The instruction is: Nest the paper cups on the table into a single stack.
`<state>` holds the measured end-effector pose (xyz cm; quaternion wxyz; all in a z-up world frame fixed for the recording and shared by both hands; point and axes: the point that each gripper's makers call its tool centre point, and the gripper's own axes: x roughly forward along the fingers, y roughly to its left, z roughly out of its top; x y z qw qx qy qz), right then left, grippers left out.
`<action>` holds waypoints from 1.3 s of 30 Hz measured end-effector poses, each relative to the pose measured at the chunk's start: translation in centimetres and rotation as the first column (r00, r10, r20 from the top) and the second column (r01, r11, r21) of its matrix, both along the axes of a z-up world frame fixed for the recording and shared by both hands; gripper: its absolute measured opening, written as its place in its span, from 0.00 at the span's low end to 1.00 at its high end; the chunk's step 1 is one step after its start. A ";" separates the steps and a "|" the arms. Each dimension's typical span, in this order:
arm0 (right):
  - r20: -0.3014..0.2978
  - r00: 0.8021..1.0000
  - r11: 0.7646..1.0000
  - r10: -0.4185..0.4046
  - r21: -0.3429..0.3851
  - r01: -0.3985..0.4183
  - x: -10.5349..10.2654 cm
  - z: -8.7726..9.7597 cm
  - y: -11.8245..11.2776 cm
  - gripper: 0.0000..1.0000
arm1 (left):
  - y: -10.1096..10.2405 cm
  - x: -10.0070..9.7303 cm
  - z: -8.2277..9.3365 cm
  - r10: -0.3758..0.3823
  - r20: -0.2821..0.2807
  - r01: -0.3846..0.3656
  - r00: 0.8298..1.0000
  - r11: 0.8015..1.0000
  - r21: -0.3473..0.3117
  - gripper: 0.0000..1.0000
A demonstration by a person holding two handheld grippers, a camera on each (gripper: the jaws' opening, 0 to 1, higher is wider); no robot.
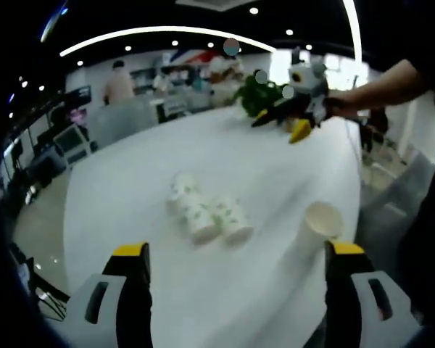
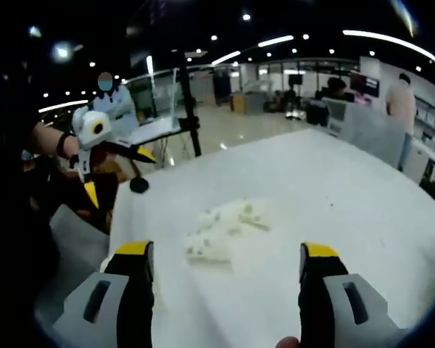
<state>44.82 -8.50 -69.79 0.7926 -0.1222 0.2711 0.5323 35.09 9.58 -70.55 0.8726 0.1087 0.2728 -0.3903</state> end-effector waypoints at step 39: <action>-0.313 0.936 0.987 0.162 0.069 -0.148 0.7 -9.3 6.8 0.27 | 0.5 0.1 -1.3 0.058 -0.050 -0.060 0.997 0.998 -0.035 0.99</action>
